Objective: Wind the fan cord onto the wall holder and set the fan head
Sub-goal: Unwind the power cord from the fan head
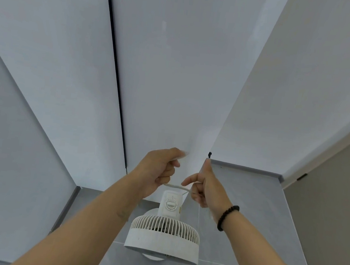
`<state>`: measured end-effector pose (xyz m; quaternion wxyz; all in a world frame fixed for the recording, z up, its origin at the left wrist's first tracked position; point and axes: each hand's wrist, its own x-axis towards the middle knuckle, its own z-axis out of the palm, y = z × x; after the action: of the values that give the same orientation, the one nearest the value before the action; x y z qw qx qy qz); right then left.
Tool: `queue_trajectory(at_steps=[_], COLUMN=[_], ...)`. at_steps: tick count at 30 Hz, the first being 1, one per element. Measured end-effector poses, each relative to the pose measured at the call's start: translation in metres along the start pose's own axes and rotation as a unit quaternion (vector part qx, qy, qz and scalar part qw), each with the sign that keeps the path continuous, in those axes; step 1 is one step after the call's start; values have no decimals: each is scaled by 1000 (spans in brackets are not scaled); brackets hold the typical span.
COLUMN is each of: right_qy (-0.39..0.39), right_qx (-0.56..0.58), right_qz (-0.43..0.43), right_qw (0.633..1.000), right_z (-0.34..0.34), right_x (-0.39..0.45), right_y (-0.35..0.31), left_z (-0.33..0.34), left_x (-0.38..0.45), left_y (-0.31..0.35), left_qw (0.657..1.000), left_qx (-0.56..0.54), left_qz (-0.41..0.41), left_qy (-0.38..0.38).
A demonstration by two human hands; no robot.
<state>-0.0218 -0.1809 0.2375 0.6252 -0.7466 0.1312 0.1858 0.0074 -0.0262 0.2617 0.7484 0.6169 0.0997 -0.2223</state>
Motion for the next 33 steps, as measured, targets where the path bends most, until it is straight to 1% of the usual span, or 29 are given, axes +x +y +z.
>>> queue_trajectory(at_steps=[3,7,9,11,13,15,17,20,22,26,31,33], right_qy=[13,37,49,62,61,48,40,39,26,17,2,-9], right_qx=[-25,-70,-85,-93,-94,-111,-112,-75,-42,-9,102,150], right_qz=[-15,-32,-39,-44,-64,-93,-121,-166,-197,-238,-217,-221], right_qw=[999,996,994,993,992,988,985,983,979,971,971,964], right_z=[1,8,10,9,6,2,-2,-9,-11,-4,8,10], right_x=[4,8,11,12,10,5,0,-8,-13,-15,-16,-19], right_y=[-14,-23,-22,-20,-21,-26,-32,-47,-57,-66,-67,-66], left_z=[-5,-9,-11,-12,-11,-12,-12,-8,-5,3,7,6], left_x=[-3,-6,-6,-5,-5,-1,0,-1,-1,2,6,10], left_y=[-7,-16,-19,-23,-27,-32,-35,-39,-43,-43,-35,-32], left_qw=[999,995,993,990,986,981,977,973,973,967,964,962], left_qx=[18,48,62,83,101,106,120,144,135,145,136,140], left_qz=[6,26,45,82,130,160,174,169,166,190,220,224], left_qy=[-28,-83,-90,-76,-31,9,-16,-69,-83,-82,-64,-62])
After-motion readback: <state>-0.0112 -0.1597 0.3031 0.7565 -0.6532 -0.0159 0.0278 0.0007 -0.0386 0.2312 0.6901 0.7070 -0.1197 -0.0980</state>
